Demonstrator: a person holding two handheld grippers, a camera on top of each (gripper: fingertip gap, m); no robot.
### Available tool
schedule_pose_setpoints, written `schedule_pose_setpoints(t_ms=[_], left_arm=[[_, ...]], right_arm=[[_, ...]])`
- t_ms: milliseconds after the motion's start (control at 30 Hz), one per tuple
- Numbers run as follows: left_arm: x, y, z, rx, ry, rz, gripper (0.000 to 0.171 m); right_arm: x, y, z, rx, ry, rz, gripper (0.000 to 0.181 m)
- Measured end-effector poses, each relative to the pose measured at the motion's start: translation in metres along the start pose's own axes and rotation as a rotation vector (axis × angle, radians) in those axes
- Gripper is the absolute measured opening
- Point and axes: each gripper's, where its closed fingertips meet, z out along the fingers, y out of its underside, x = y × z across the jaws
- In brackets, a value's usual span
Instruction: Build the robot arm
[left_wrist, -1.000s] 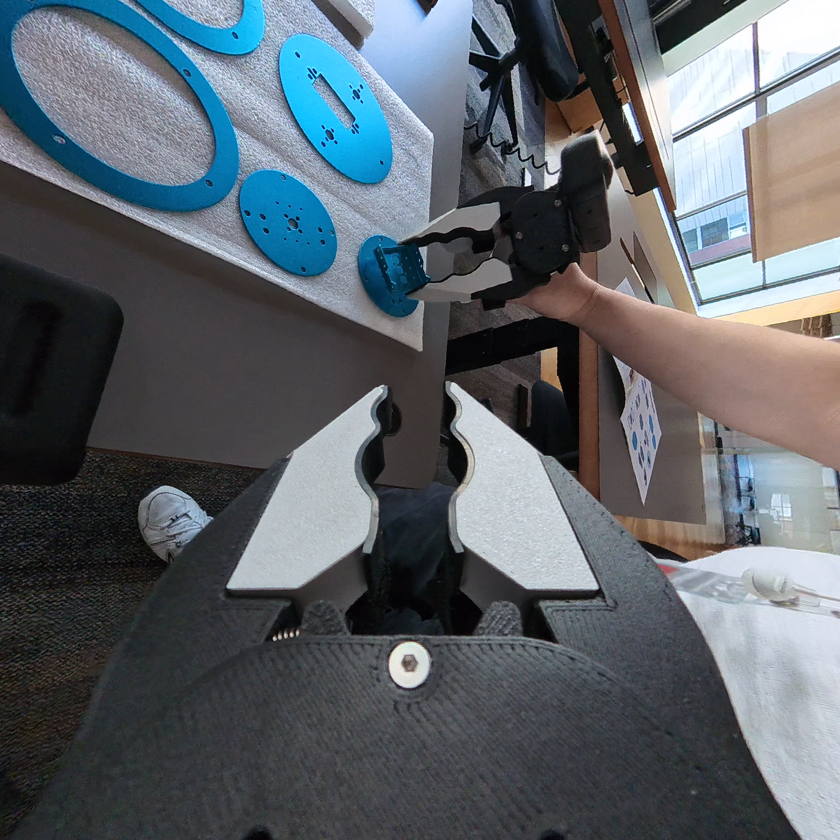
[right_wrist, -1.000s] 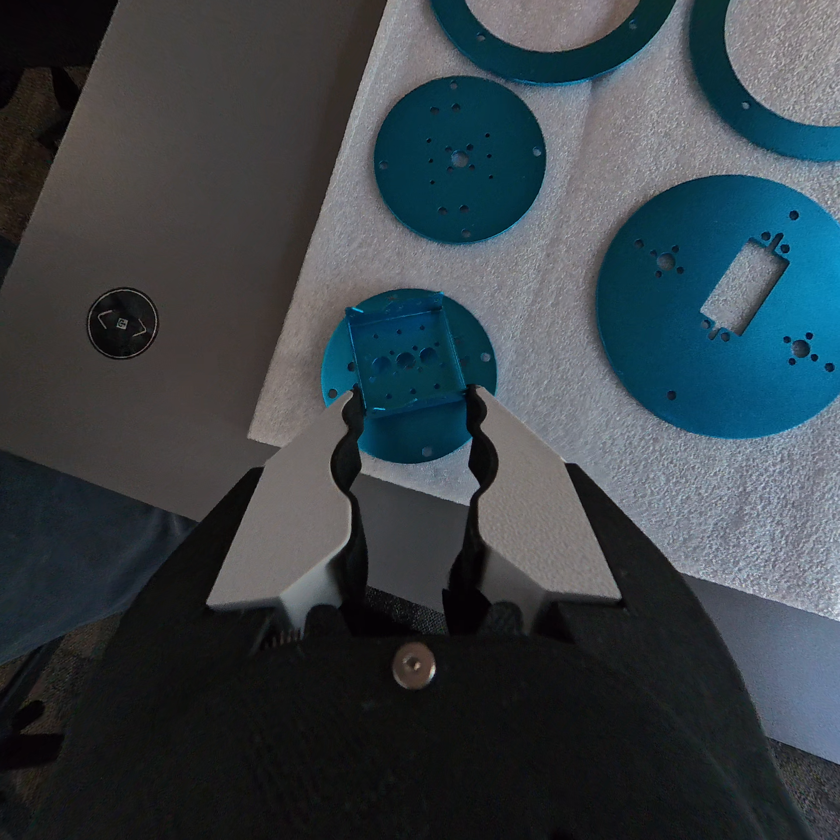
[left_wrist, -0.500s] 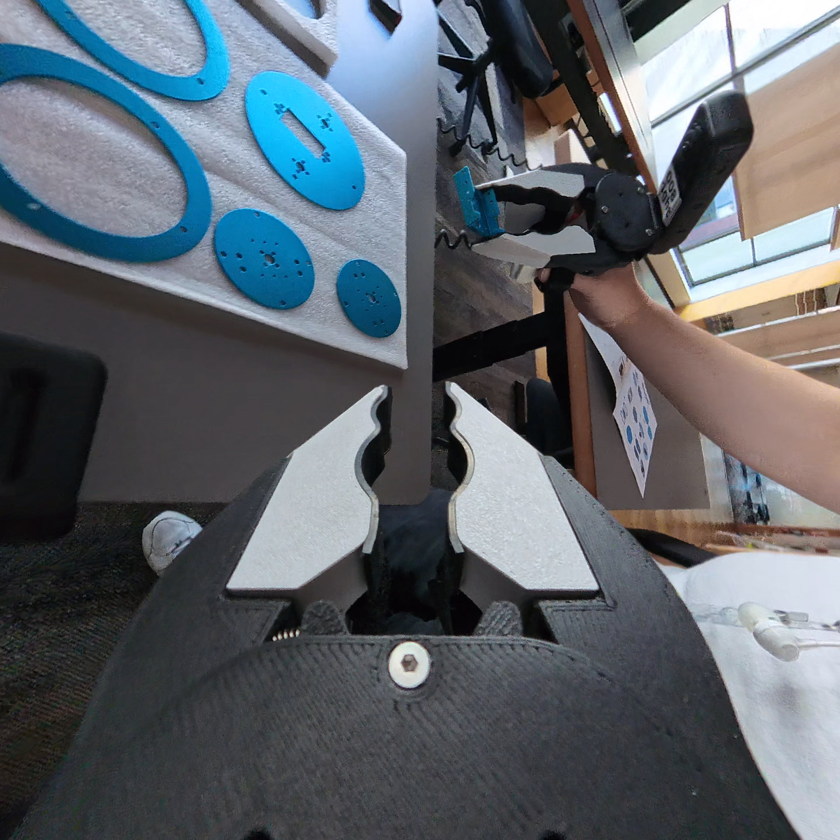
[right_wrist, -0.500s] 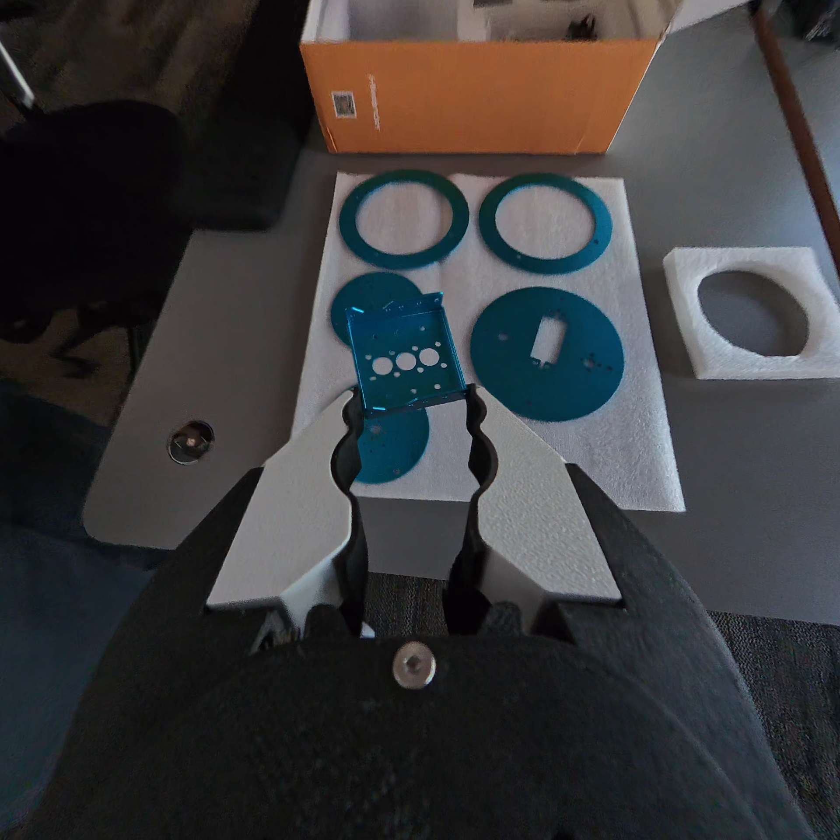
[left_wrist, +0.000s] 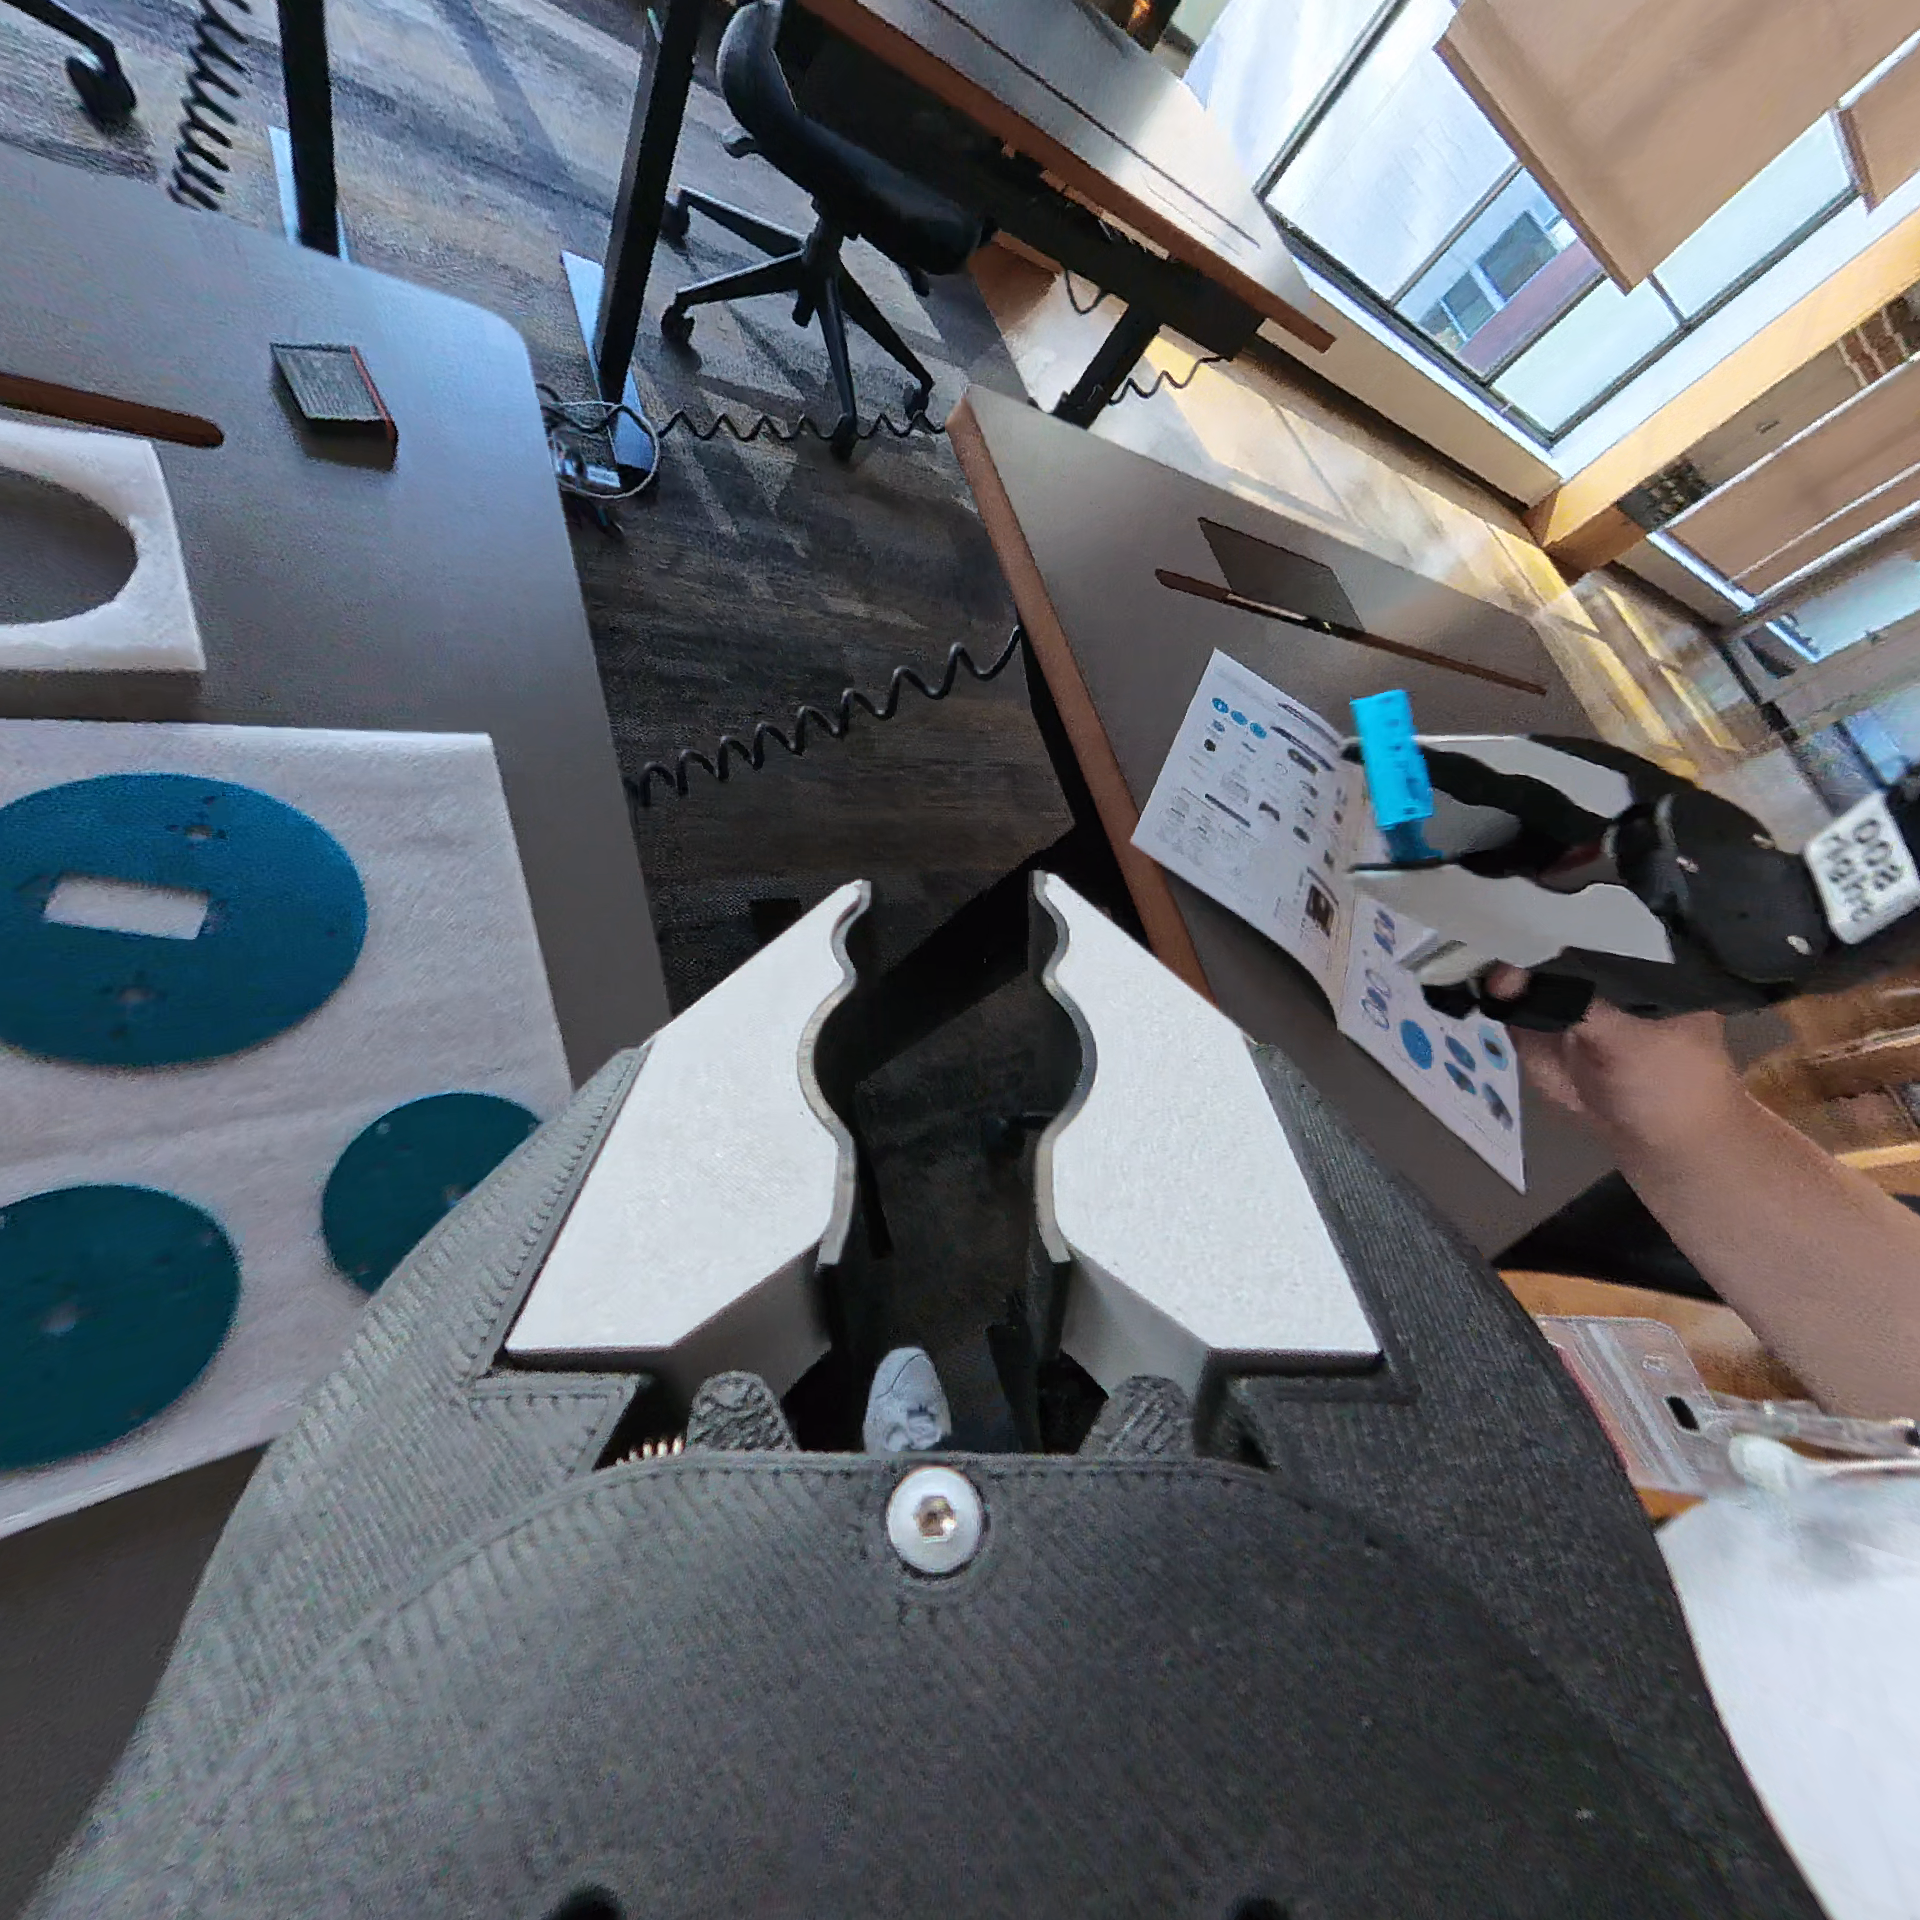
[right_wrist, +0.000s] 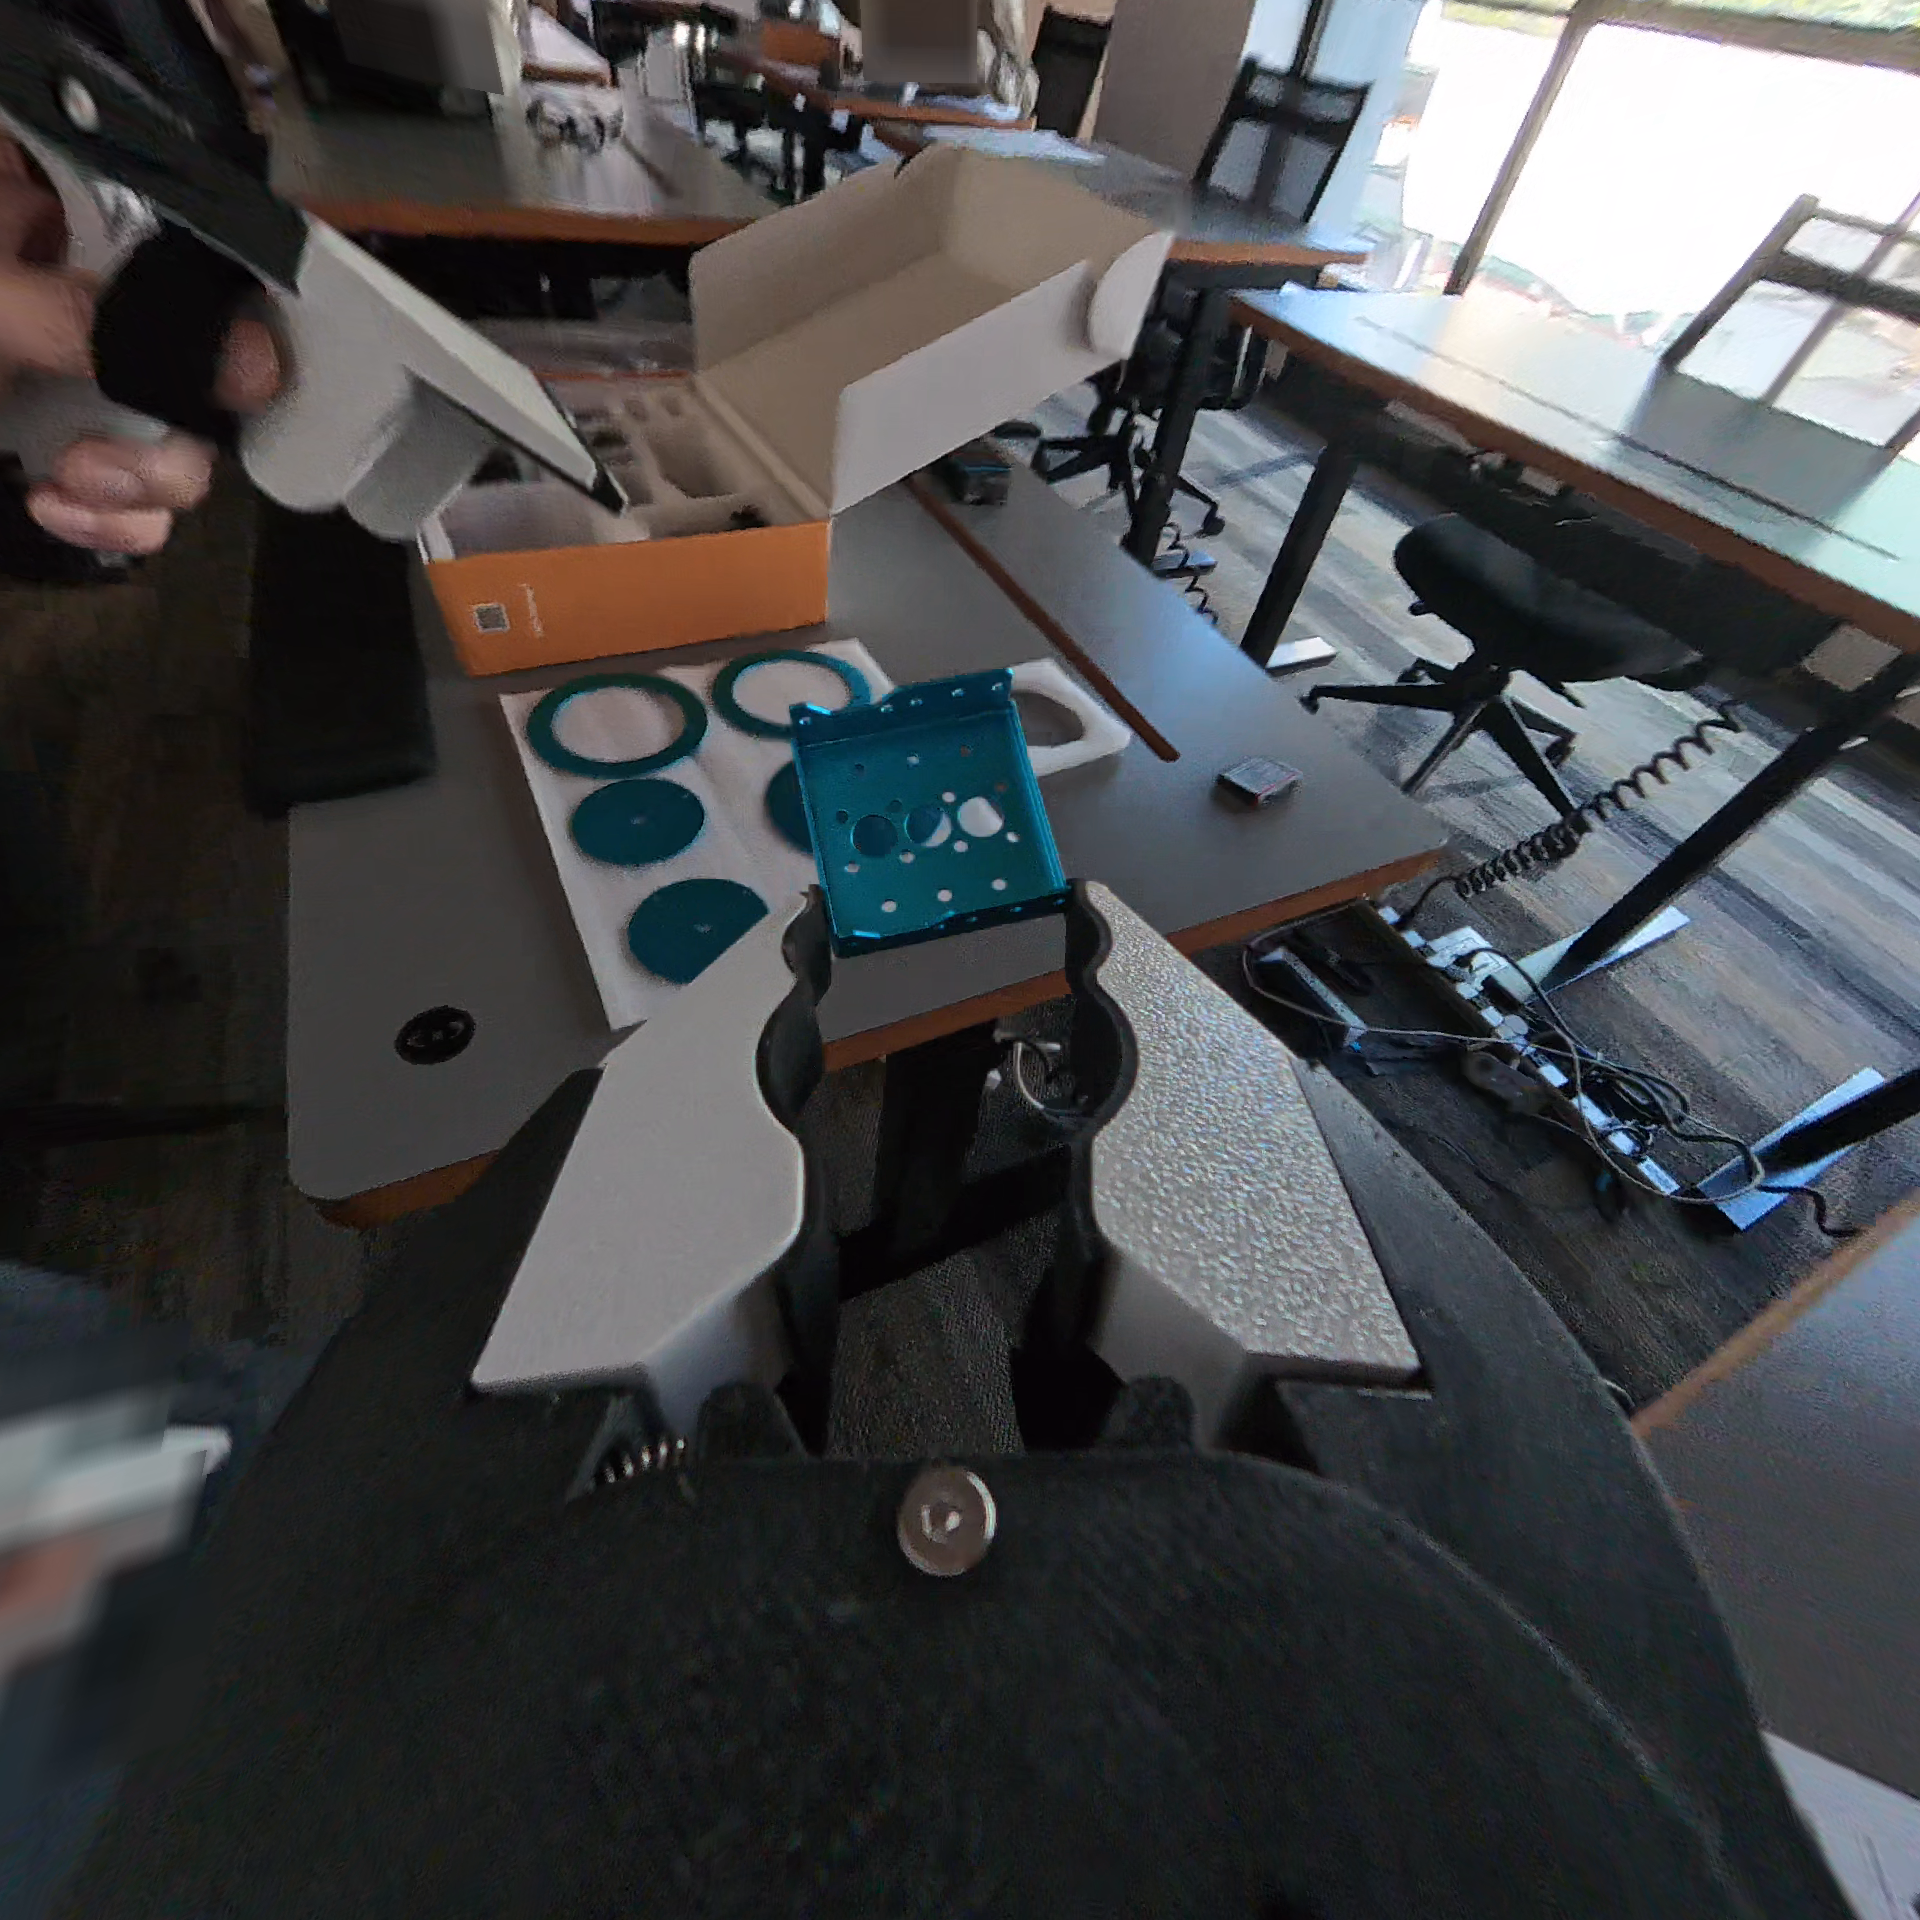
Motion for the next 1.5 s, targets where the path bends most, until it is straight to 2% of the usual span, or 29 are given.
schedule_pose_setpoints(t_ms=[133,300,467,633,967,1167,1333,1500], left_arm=[[0.044,-0.012,0.044,0.060,-0.034,-0.087,0.027],[0.099,-0.019,0.096,0.054,-0.053,-0.061,0.028],[0.138,-0.030,0.123,0.007,-0.059,0.002,0.028],[0.154,-0.037,0.137,-0.006,-0.059,0.033,0.028],[0.135,-0.037,0.115,-0.002,-0.150,0.031,0.026],[0.120,-0.043,0.105,0.027,-0.221,-0.041,0.026],[0.102,-0.063,0.069,0.144,-0.310,-0.178,0.026],[0.092,-0.081,0.036,0.221,-0.408,-0.178,0.026]], right_arm=[[0.029,-0.013,-0.059,0.097,-0.031,0.059,0.045],[0.041,0.021,-0.101,0.095,-0.067,0.103,0.045],[0.051,0.040,-0.117,0.163,-0.067,0.241,0.044],[0.051,0.035,-0.113,0.220,-0.105,0.297,0.045],[0.038,0.020,-0.093,0.255,-0.168,0.273,0.045],[0.014,-0.007,-0.079,0.379,-0.282,0.296,0.044],[-0.018,-0.035,-0.062,0.500,-0.389,0.344,0.044],[-0.052,-0.050,-0.062,0.571,-0.505,0.400,0.044]])
